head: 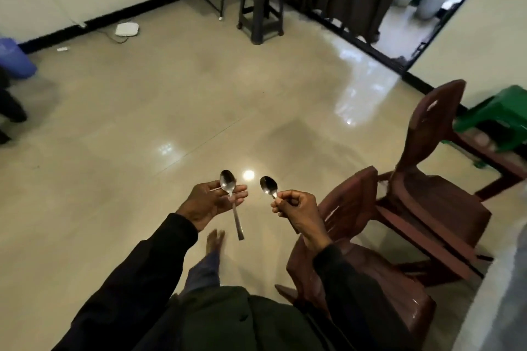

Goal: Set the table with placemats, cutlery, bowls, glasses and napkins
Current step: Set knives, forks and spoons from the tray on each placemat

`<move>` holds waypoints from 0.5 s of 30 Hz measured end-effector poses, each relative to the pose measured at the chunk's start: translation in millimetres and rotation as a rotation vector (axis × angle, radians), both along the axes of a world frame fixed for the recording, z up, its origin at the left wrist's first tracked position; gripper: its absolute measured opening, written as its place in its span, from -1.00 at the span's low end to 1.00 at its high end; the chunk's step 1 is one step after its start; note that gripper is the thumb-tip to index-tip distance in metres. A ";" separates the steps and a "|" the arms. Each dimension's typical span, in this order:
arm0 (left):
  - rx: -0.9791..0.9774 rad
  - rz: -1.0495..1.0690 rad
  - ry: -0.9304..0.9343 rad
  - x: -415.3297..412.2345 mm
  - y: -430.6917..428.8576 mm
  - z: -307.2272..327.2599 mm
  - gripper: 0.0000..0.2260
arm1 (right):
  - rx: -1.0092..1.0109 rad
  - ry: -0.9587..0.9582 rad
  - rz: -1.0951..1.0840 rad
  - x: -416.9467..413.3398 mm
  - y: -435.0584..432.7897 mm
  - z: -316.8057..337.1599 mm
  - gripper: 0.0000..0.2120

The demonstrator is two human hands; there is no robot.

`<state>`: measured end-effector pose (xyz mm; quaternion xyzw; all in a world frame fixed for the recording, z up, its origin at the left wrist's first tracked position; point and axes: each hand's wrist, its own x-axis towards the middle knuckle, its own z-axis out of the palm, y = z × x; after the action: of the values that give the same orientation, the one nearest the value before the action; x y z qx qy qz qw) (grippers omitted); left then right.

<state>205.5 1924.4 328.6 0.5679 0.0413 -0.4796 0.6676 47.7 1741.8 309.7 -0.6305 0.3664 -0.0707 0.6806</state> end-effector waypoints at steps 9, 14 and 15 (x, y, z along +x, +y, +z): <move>-0.002 -0.355 -0.046 164.1 -125.0 18.6 -0.68 | 0.086 0.022 -0.418 95.3 -55.5 -1.4 -0.89; 0.036 -0.484 -0.032 208.1 -204.4 15.0 -0.71 | 0.117 0.038 -0.646 129.9 -97.9 -5.0 -0.87; 0.038 -0.511 -0.040 213.4 -221.3 12.9 -0.69 | 0.114 0.032 -0.686 134.6 -108.4 -5.0 -0.88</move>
<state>418.8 1703.2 341.5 0.5819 -0.1078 -0.6204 0.5146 182.3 1633.4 304.7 -0.4326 0.5708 -0.2649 0.6456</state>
